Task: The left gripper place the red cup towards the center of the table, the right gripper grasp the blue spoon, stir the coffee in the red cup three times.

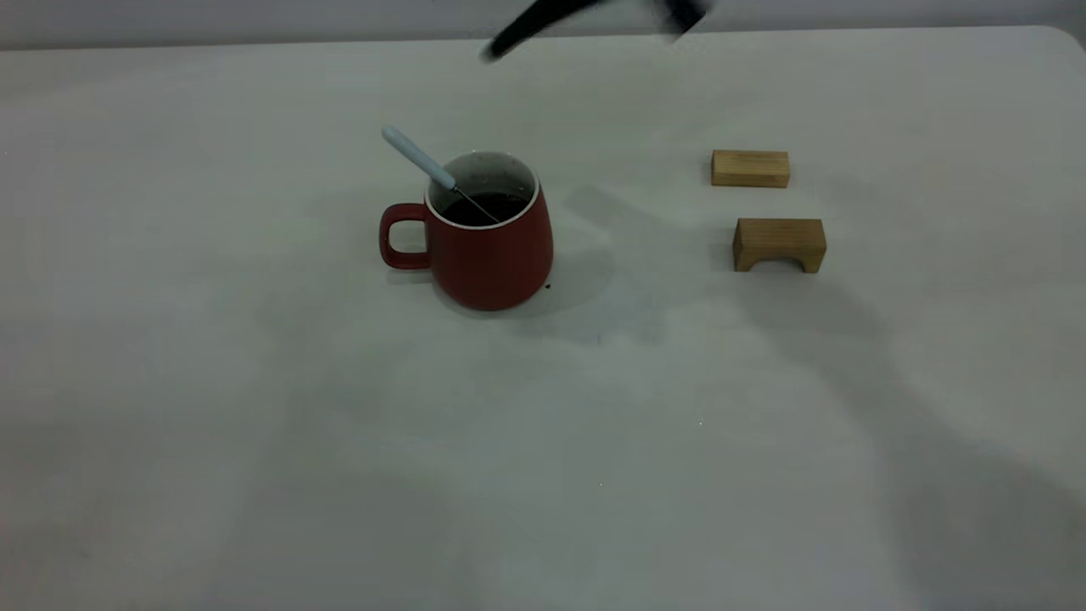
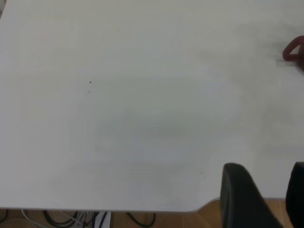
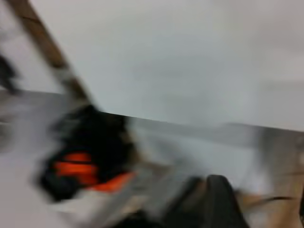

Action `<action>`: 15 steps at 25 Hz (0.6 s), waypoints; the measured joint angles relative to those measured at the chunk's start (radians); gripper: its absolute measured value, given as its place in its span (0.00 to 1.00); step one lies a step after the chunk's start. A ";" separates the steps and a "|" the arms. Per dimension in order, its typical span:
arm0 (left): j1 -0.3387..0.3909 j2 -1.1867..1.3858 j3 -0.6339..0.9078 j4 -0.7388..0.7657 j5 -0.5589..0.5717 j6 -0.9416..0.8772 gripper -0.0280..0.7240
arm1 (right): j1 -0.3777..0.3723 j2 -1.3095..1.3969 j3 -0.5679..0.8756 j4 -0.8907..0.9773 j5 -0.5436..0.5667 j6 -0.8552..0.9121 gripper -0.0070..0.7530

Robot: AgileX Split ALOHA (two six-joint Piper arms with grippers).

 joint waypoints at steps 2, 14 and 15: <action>0.000 0.000 0.000 0.000 0.000 0.000 0.45 | 0.000 -0.091 0.000 -0.108 0.066 0.000 0.58; 0.000 0.000 0.000 0.000 0.000 0.000 0.45 | 0.000 -0.717 0.038 -0.534 0.187 -0.198 0.58; 0.000 0.000 0.000 0.000 0.000 0.000 0.45 | 0.000 -0.767 0.068 -0.564 0.190 -0.225 0.58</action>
